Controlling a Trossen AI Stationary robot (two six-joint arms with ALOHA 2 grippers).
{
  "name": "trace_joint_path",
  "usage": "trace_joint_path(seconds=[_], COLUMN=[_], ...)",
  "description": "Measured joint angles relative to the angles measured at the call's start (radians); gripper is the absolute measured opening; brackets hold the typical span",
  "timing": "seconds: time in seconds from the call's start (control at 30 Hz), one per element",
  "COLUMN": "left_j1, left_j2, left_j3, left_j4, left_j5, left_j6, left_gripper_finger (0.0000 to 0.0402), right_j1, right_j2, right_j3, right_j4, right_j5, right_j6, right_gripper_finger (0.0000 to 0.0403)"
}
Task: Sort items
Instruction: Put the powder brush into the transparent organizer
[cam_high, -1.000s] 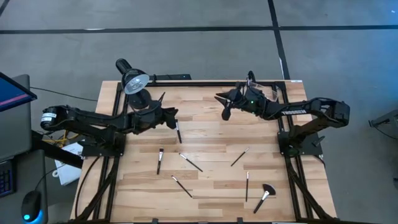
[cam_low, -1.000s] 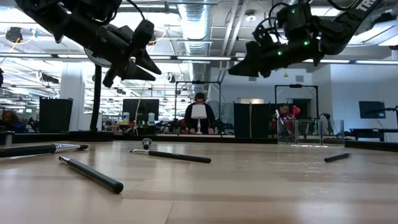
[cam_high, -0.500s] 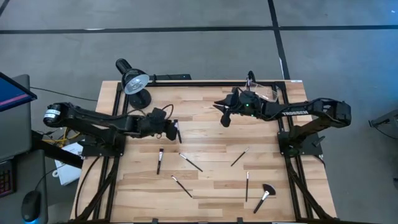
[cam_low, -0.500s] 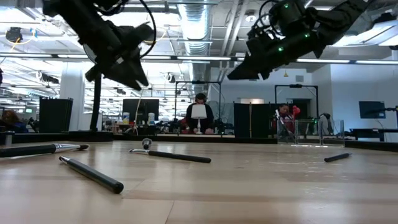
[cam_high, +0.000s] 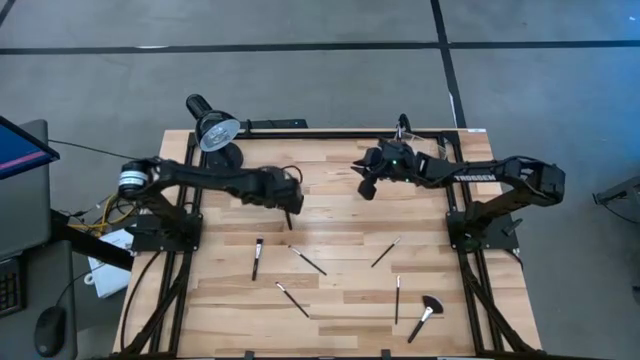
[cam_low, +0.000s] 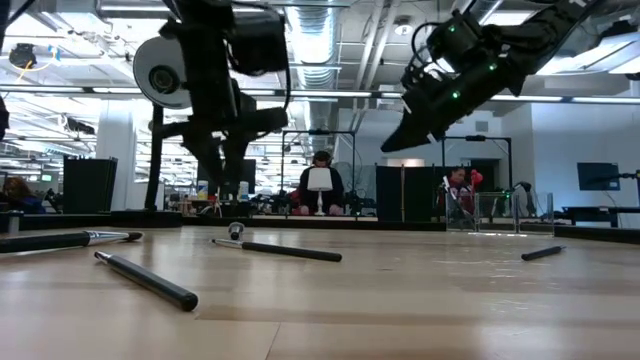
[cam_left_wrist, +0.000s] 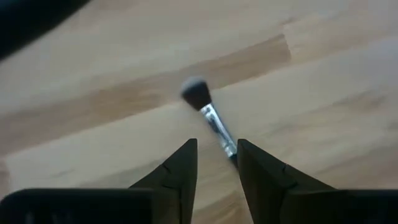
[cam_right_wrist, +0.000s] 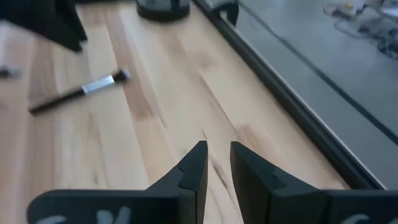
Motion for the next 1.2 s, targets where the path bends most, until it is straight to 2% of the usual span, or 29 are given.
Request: trace_joint_path(seconds=[0.17, 0.3, 0.9, 1.2], left_j1=[0.081, 0.118, 0.124, 0.124], left_j2=[0.0, 0.019, 0.171, 0.188], left_j3=[0.002, 0.002, 0.002, -0.014], left_j4=[0.023, 0.026, 0.073, 0.083], left_j5=[0.145, 0.197, 0.204, 0.183], left_j6=[-0.035, -0.087, -0.152, -0.144], left_gripper_finger=[0.0138, 0.0164, 0.0174, 0.013], right_j1=[-0.035, -0.047, 0.017, 0.022], right_j2=[0.0, 0.0, 0.0, -0.001], right_j3=[0.0, 0.0, 0.0, 0.0], right_j4=[-0.024, -0.005, -0.004, -0.02], right_j5=[-0.002, -0.003, -0.006, -0.006], right_j6=[-0.003, 0.004, 0.007, 0.016], right_gripper_finger=[0.0062, 0.0062, 0.0062, 0.0062])
